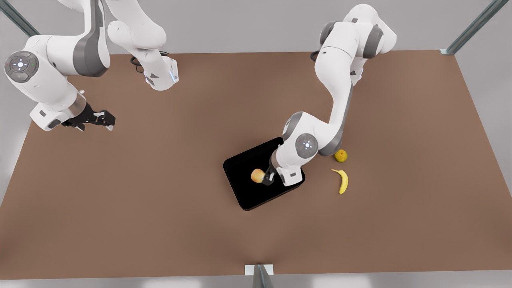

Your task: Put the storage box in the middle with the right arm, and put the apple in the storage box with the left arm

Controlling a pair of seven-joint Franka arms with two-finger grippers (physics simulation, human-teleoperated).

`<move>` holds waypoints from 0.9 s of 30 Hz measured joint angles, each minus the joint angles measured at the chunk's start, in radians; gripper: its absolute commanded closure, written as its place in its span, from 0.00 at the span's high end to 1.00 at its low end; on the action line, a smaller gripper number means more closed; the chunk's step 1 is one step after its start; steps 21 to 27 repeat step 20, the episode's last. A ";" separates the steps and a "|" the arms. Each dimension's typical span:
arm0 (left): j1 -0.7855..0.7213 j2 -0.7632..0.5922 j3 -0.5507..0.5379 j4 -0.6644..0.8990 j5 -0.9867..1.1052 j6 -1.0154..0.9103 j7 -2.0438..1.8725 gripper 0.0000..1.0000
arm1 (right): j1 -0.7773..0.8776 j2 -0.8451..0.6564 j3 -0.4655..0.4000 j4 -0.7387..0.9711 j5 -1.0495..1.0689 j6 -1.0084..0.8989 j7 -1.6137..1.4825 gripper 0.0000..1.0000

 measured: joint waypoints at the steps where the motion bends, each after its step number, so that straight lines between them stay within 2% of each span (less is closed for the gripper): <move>1: 0.056 -0.041 0.001 0.000 0.016 -0.078 0.127 1.00 | 0.000 -0.001 0.000 0.000 0.000 -0.007 0.000 1.00; 4: 0.211 -0.216 0.003 -0.003 0.101 -0.322 0.783 1.00 | -0.001 -0.001 0.000 0.000 0.000 -0.009 0.002 1.00; 5: 0.222 -0.291 0.003 -0.050 0.154 -0.360 0.900 1.00 | 0.000 -0.001 0.000 0.000 0.000 -0.009 0.002 1.00; 7: 0.332 -0.553 -0.003 -0.281 0.250 -0.367 1.245 1.00 | -0.001 -0.001 0.001 0.001 0.001 -0.009 0.003 1.00; 8: 0.464 -0.620 -0.064 -0.328 0.285 -0.397 1.372 1.00 | 0.001 -0.001 0.002 0.003 0.002 -0.013 0.004 1.00; 9: 0.648 -0.669 -0.240 -0.373 0.326 -0.400 1.398 1.00 | 0.001 -0.001 0.002 0.003 0.003 -0.015 0.004 1.00; 10: 0.761 -0.703 -0.377 -0.403 0.368 -0.402 1.408 1.00 | 0.001 -0.003 0.002 0.002 0.014 -0.016 0.005 1.00; 11: 0.755 -0.729 -0.398 -0.442 0.401 -0.385 1.458 1.00 | 0.001 -0.005 0.002 0.005 0.015 -0.020 0.006 1.00; 13: 0.699 -0.694 -0.397 -0.473 0.445 -0.346 1.470 1.00 | 0.001 -0.007 0.002 0.005 0.015 -0.023 0.006 1.00; 15: 0.714 -0.558 -0.394 -0.361 0.470 -0.350 1.449 1.00 | 0.002 -0.008 0.002 0.004 0.015 -0.023 0.006 1.00; 16: 0.721 -0.543 -0.396 -0.347 0.480 -0.352 1.430 1.00 | 0.001 -0.008 0.002 0.004 0.015 -0.023 0.006 1.00; 27: 0.693 -0.535 -0.399 -0.345 0.503 -0.349 1.400 1.00 | 0.009 -0.014 0.002 0.016 0.017 -0.048 0.011 1.00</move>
